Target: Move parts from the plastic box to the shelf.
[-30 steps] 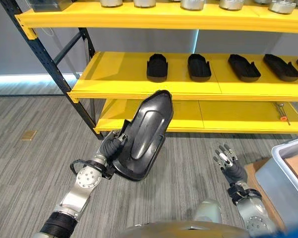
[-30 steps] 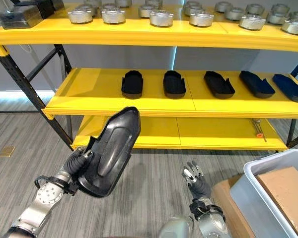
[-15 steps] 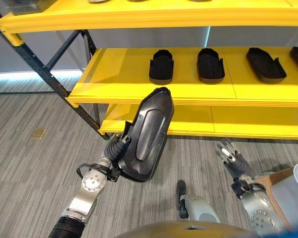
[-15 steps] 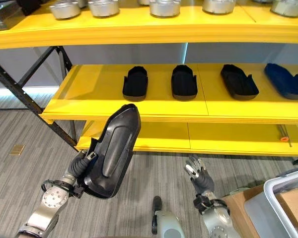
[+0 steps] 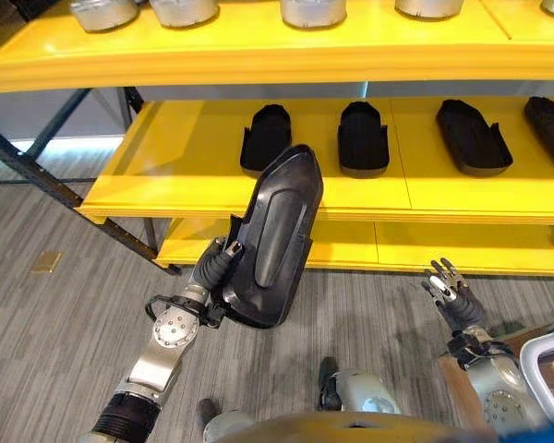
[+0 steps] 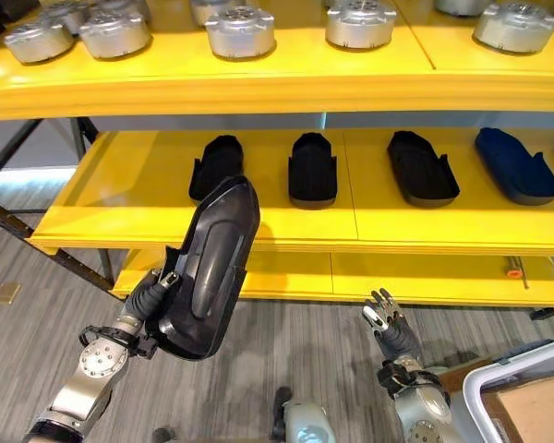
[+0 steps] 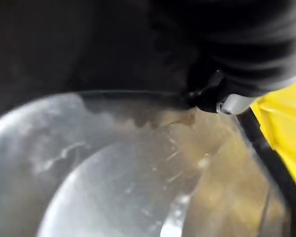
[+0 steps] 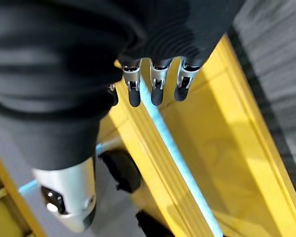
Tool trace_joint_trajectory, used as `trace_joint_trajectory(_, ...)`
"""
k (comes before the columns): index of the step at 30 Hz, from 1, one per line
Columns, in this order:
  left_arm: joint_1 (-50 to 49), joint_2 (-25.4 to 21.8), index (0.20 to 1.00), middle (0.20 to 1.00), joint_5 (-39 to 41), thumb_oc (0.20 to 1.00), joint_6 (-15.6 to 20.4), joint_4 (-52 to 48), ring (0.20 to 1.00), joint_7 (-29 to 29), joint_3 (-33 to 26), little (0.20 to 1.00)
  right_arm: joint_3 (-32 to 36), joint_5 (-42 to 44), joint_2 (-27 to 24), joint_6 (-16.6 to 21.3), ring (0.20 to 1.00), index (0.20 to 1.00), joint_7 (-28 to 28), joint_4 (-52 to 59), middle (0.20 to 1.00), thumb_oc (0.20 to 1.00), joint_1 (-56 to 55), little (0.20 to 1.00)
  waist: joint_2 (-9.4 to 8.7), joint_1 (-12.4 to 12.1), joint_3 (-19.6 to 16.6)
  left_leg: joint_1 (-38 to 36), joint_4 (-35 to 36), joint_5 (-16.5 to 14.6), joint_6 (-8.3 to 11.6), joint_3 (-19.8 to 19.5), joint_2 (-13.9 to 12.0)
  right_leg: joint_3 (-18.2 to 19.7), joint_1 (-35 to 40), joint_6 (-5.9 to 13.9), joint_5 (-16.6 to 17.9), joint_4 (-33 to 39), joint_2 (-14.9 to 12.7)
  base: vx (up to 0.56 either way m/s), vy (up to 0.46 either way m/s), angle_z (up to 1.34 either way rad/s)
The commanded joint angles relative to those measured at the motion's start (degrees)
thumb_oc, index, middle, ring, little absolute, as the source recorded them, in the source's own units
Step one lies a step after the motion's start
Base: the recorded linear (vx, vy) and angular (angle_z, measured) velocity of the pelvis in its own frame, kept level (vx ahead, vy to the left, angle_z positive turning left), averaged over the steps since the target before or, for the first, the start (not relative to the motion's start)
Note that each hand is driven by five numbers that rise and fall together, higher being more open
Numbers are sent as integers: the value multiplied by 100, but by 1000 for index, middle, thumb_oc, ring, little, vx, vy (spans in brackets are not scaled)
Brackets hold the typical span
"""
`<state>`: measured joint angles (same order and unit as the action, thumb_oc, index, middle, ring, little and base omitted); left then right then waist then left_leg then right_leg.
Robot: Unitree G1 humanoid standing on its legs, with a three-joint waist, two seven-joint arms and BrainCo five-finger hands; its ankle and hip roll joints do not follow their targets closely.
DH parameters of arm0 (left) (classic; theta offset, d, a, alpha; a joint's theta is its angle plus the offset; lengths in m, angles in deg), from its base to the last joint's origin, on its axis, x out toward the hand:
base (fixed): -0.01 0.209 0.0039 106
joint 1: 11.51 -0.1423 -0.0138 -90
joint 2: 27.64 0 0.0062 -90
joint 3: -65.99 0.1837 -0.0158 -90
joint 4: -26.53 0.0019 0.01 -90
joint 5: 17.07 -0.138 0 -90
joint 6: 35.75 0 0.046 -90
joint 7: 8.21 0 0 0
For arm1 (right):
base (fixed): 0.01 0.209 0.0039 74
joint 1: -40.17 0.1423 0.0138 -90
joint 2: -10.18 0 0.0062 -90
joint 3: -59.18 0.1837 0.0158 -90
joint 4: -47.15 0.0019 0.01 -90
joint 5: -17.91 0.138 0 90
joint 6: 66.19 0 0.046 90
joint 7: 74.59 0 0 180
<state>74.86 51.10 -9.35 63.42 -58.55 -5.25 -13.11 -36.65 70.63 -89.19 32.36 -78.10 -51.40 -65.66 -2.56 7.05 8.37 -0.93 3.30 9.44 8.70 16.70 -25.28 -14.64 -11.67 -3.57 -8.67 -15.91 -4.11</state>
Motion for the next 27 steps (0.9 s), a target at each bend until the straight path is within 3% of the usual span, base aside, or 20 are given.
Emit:
trace_joint_trajectory(1, -95, -36, 200, 200, 212, 200, 434, -625, 200, 228, -540, 200, -1, 76, -217, 343, 1000, 1000, -47, 361, 1000, 1000, -57, 1000, 227, -16, -67, -143, 141, 1173, 237, -17, 34, 144, 650, 1033, 1162, 1434, -458, 70, 135, -38)
trace_joint_trajectory(5, -81, -99, 200, 200, 225, 200, 505, -672, 200, 217, -561, 200, -18, 69, -222, 364, 1000, 1000, -64, 329, 1000, 1000, 9, 1000, 354, -33, -28, -212, 118, 1265, 359, -271, 29, 383, 468, 1033, 1083, 1085, -487, 80, 193, -29)
trace_joint_trajectory(7, -36, -134, 200, 200, 249, 200, 533, -685, 200, 221, -563, 200, 4, 65, -205, 368, 1000, 1000, -81, 328, 1000, 1000, 45, 1000, 353, -16, -8, -175, -10, 964, 285, -312, 109, 513, 476, 1093, 1045, 1021, -568, 149, 276, -5)
trace_joint_trajectory(8, 2, -211, 200, 200, 260, 200, 549, -720, 200, 212, -567, 200, 91, 47, -163, 368, 1000, 1000, -77, 343, 1000, 1000, 36, 1000, 313, -10, -4, -120, -170, 498, 191, -351, 266, 637, 581, 1174, 1054, 1043, -719, 203, 324, 0)
trace_joint_trajectory(12, -31, -386, 200, 200, 235, 200, 571, -779, 200, 188, -614, 200, 271, 30, -19, 310, 1000, 1000, -123, 459, 1000, 1000, -106, 1000, 211, 8, -39, -222, -194, -119, 63, -117, 671, 655, 840, 1441, 1348, 1168, -1163, 161, 276, 15)
trace_joint_trajectory(13, -34, -392, 200, 200, 236, 200, 569, -782, 200, 188, -612, 200, 273, 28, -13, 306, 1000, 1000, -121, 467, 1000, 1000, -114, 1000, 184, 0, -33, -239, -199, -133, 45, -104, 705, 667, 859, 1460, 1360, 1188, -1195, 86, 178, 7)
trace_joint_trajectory(16, 26, -585, 200, 200, 116, 200, 572, -748, 200, 265, -678, 200, 259, -30, 147, 229, 1000, 1000, -167, 454, 1000, 1000, -179, 1000, 29, -32, -123, -376, -48, -562, -131, 62, 1227, 635, 927, 1747, 1873, 1272, -1641, 128, 322, 9)
trace_joint_trajectory(23, 117, -626, 200, 200, -83, 200, 567, -737, 200, 417, -789, 200, 236, -83, 283, 133, 1000, 1000, -232, 503, 1000, 1000, -339, 1000, -148, -56, -245, -488, 61, -821, -315, 119, 1580, 530, 982, 1857, 2428, 1326, -1931, 80, 142, 1)
trace_joint_trajectory(27, 230, -607, 200, 200, -126, 200, 570, -687, 200, 512, -804, 200, 227, -98, 281, 117, 1000, 1000, -253, 572, 1000, 1000, -380, 1000, -217, -55, -278, -478, 6, -900, -347, 131, 1650, 441, 1016, 1857, 2598, 1341, -1992, 67, 65, -1)
